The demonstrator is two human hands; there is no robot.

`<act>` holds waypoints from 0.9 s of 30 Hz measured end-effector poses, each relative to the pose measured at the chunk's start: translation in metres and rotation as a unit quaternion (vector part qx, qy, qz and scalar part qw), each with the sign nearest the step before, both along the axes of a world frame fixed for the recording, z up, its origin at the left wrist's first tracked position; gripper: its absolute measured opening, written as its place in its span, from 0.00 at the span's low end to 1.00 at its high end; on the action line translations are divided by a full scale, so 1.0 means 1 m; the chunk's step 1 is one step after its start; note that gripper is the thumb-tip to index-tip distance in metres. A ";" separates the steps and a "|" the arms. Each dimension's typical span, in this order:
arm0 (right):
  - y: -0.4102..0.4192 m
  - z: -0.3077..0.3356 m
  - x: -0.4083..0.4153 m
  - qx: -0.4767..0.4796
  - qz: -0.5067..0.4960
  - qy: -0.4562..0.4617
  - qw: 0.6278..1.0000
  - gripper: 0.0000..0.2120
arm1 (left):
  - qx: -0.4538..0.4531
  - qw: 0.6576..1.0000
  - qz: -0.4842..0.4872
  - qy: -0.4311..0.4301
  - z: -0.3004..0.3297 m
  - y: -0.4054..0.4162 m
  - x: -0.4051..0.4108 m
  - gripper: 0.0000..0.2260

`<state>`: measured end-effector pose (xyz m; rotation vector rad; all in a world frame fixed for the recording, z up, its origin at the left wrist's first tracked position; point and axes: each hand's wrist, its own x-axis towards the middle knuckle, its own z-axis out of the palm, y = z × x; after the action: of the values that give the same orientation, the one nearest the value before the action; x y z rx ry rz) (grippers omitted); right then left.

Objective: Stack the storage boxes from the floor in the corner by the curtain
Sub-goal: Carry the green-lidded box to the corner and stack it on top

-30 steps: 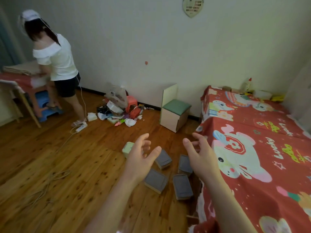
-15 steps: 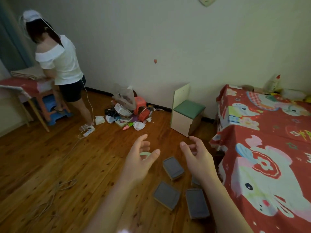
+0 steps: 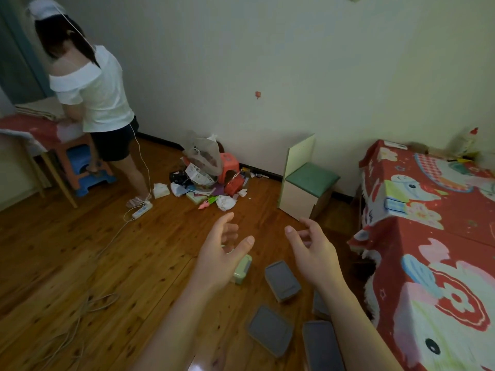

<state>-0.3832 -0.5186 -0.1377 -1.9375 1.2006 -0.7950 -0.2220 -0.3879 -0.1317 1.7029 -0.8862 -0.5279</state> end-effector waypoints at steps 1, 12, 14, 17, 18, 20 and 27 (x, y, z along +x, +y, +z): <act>-0.004 -0.002 0.009 0.001 -0.001 0.004 1.000 0.29 | 0.002 1.000 -0.002 0.005 -0.004 -0.005 0.010 0.31; -0.038 -0.009 0.145 0.008 -0.060 0.004 0.998 0.28 | 0.004 0.999 -0.048 -0.011 -0.025 -0.057 0.167 0.28; -0.041 -0.009 0.169 0.013 -0.068 0.005 0.998 0.28 | 0.007 0.998 -0.055 -0.012 -0.026 -0.064 0.194 0.27; -0.046 -0.009 0.204 0.017 -0.083 0.000 0.996 0.28 | 0.004 0.997 -0.074 -0.015 -0.028 -0.075 0.233 0.26; -0.046 -0.009 0.207 0.019 -0.084 0.001 0.996 0.28 | 0.002 0.997 -0.074 -0.015 -0.028 -0.077 0.238 0.26; -0.052 -0.014 0.228 0.022 -0.092 0.006 0.995 0.27 | 0.004 0.996 -0.083 -0.011 -0.032 -0.086 0.261 0.27; -0.078 -0.034 0.268 0.040 -0.108 0.032 0.993 0.27 | 0.012 0.995 -0.097 0.011 -0.057 -0.119 0.305 0.27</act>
<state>-0.1152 -0.5965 -0.1713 -1.8003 1.4764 -0.7860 0.0831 -0.5070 -0.1891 1.6377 -1.0394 -0.6896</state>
